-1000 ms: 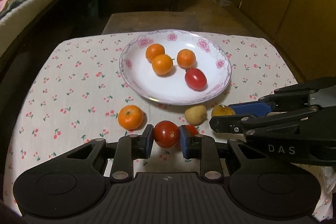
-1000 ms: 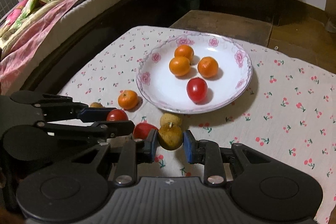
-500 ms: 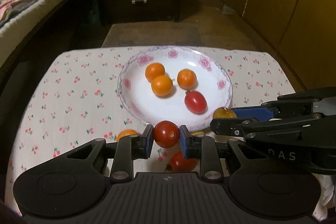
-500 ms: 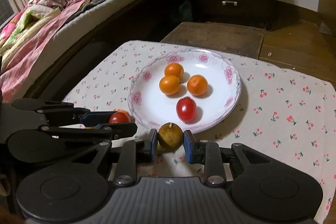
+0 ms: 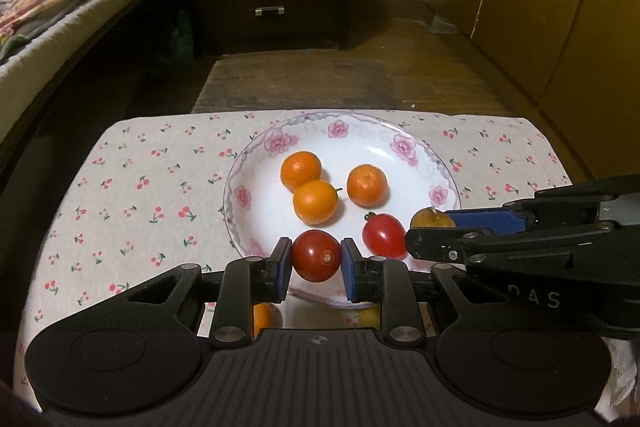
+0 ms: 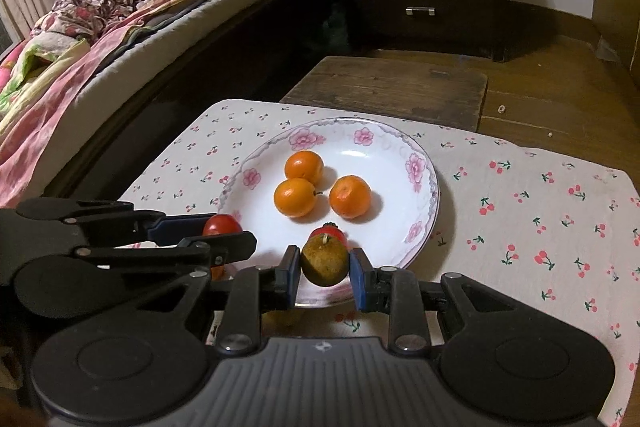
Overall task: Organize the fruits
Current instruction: 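Carry the red tomato and the brown fruit over the white plate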
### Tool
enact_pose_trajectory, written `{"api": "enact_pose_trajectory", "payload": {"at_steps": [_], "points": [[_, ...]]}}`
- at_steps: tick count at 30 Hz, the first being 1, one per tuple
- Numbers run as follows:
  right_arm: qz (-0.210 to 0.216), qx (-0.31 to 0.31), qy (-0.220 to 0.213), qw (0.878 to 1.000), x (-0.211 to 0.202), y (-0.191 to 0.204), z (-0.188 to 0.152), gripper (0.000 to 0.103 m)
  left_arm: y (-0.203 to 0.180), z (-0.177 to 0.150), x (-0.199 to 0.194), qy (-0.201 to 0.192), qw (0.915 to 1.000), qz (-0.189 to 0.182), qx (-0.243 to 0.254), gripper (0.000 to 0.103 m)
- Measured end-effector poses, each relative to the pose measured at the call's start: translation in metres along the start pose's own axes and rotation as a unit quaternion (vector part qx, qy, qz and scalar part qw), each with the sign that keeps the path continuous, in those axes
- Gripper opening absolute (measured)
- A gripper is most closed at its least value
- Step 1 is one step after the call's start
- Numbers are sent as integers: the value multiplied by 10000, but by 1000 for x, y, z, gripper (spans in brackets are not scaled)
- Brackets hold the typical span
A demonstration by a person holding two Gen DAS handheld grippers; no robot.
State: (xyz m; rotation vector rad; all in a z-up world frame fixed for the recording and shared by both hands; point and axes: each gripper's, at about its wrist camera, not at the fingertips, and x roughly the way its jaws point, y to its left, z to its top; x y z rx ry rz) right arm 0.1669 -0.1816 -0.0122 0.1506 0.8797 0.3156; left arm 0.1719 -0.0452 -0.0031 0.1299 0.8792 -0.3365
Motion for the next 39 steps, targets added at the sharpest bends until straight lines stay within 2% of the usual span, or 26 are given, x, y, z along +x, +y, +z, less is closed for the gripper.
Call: {"api": "enact_pose_trajectory", "payload": {"at_steps": [17, 39], "points": [[-158, -31, 102, 9998, 22, -4, 9, 28, 3, 4, 20, 73, 9998, 151, -73, 32], [-210, -52, 50, 9998, 24, -2, 11, 29, 4, 3, 27, 127, 9996, 232, -67, 34]]}}
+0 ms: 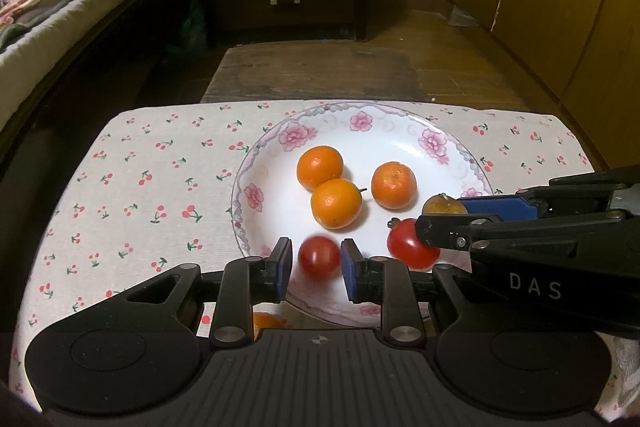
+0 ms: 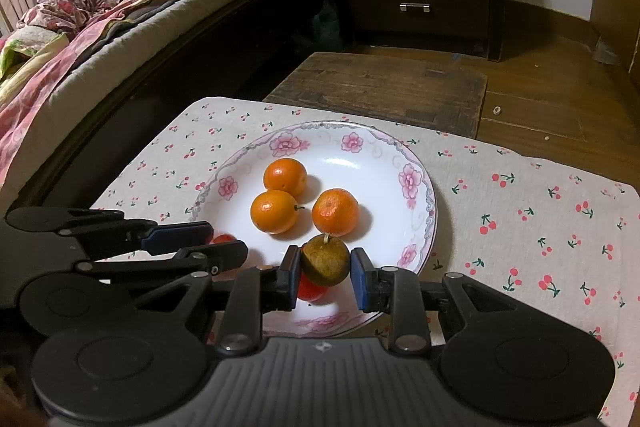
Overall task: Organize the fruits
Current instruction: 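Carry the red tomato and the brown fruit over the white plate, then open the left gripper over the plate while the right gripper releases the brown fruit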
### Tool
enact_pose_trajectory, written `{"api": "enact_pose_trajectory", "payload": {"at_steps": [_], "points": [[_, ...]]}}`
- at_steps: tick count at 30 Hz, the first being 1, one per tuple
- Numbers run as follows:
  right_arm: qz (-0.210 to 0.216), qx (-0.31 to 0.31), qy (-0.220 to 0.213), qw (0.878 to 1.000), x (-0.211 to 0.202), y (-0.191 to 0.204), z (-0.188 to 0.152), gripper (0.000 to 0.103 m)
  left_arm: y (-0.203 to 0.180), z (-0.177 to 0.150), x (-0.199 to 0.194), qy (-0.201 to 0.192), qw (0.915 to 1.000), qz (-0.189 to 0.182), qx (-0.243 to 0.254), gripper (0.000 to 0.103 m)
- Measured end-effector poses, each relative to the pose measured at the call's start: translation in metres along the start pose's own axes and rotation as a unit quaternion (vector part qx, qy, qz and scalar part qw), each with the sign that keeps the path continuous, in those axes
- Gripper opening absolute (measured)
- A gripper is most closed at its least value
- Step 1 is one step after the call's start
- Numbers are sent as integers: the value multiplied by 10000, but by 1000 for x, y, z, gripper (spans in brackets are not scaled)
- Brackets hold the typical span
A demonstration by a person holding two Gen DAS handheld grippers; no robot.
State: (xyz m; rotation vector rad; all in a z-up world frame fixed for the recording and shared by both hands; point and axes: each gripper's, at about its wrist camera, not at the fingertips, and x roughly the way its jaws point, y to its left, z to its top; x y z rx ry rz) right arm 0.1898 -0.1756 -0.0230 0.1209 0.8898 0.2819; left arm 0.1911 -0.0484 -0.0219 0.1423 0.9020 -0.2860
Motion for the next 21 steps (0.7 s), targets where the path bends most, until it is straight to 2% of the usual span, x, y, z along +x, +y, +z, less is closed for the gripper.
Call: {"api": "enact_pose_trajectory", "payload": {"at_steps": [21], "points": [[-25, -46, -110, 9999, -6, 5, 4, 29, 6, 1, -8, -56, 9999, 34, -109, 40]]}}
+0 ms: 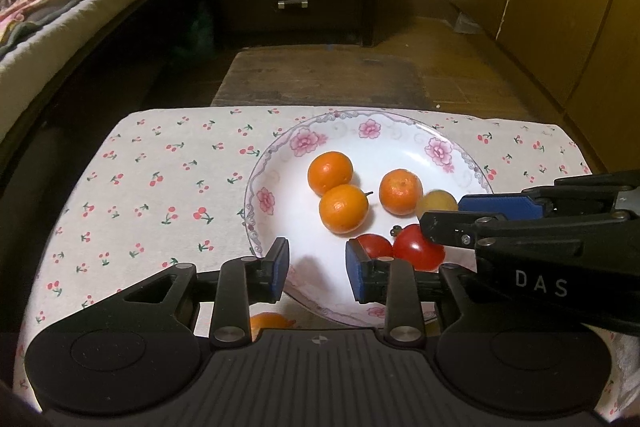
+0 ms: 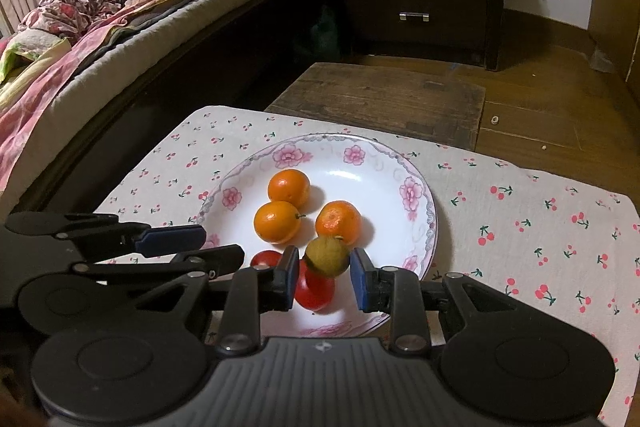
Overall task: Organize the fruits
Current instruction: 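Open the left gripper over the plate while the right gripper releases the brown fruit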
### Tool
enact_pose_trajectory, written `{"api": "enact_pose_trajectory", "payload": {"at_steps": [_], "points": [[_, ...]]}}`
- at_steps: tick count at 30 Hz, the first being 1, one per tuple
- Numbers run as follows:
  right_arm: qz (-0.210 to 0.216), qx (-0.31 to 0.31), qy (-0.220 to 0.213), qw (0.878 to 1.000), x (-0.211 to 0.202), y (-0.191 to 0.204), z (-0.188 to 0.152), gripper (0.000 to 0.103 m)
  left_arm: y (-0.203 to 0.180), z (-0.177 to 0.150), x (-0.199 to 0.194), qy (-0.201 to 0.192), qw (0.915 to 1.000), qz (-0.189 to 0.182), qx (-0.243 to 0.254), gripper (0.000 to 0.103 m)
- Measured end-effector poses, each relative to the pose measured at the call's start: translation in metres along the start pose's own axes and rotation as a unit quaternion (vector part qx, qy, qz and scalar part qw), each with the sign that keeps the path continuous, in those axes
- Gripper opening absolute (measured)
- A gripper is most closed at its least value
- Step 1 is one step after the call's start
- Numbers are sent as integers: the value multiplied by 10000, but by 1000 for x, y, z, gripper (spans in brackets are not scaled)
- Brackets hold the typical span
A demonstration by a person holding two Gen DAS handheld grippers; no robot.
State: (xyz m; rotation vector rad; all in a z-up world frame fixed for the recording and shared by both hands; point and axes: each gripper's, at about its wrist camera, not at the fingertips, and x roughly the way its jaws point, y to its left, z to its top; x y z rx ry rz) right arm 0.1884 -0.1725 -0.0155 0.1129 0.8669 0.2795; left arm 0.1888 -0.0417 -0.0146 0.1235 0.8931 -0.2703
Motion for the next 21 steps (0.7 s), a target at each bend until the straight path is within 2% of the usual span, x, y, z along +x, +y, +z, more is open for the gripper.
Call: {"api": "enact_pose_trajectory", "payload": {"at_steps": [8, 21], "points": [[30, 36, -47, 10000, -8, 0, 1, 33, 2, 0, -9, -61, 10000, -20, -19, 44], [69, -174, 43, 9998, -25, 16, -10, 34, 5, -13, -29, -91, 9999, 12, 83, 47]]}}
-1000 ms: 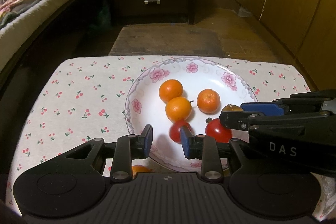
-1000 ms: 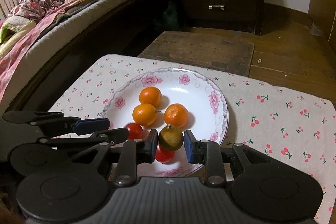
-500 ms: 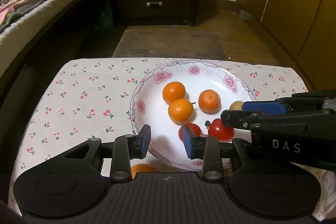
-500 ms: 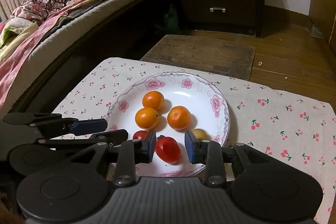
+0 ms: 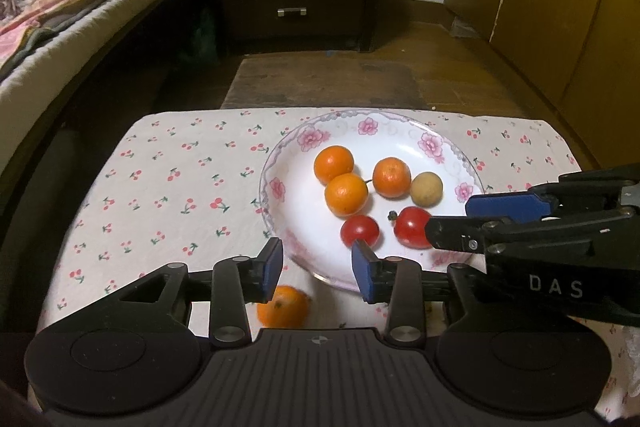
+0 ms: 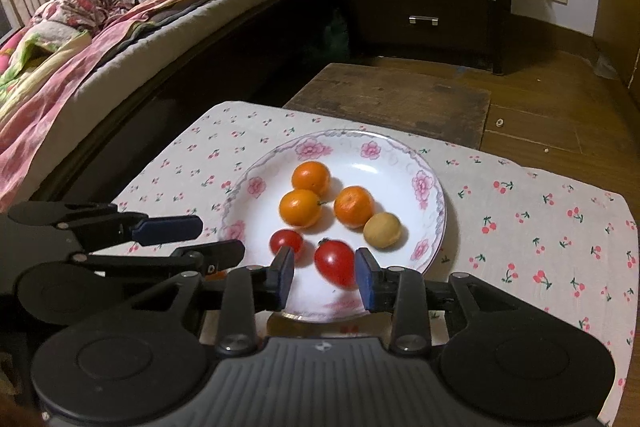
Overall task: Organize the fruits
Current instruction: 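Open the left gripper over the plate while the right gripper releases the brown fruit, then withdraw both grippers from the plate toward the remaining loose fruits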
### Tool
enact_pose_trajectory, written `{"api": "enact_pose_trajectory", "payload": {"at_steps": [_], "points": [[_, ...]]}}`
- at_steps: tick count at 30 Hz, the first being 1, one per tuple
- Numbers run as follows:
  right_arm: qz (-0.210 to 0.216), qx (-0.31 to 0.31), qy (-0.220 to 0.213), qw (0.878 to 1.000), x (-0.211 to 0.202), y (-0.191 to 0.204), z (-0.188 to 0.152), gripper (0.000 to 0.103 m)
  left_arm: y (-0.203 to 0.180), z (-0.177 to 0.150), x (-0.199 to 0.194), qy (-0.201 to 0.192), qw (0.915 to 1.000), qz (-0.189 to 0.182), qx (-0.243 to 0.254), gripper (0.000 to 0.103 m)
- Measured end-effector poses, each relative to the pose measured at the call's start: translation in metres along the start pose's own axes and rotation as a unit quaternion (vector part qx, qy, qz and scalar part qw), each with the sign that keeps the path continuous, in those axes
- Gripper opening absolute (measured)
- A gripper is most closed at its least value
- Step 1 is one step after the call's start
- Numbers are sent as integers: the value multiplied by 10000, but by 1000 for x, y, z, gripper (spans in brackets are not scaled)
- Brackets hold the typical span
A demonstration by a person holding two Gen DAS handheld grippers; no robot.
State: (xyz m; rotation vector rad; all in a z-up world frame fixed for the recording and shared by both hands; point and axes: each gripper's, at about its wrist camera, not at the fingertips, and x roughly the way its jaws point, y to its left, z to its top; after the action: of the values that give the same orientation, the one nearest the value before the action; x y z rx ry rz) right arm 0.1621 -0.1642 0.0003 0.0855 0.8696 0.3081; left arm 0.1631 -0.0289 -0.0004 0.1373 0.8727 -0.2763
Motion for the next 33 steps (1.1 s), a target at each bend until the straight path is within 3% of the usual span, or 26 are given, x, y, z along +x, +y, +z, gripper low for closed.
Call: {"api": "enact_pose_trajectory", "payload": {"at_steps": [33], "points": [[329, -173, 528, 9979, 5, 42, -29, 34, 26, -40, -17, 396, 9992, 97, -28, 46]]}}
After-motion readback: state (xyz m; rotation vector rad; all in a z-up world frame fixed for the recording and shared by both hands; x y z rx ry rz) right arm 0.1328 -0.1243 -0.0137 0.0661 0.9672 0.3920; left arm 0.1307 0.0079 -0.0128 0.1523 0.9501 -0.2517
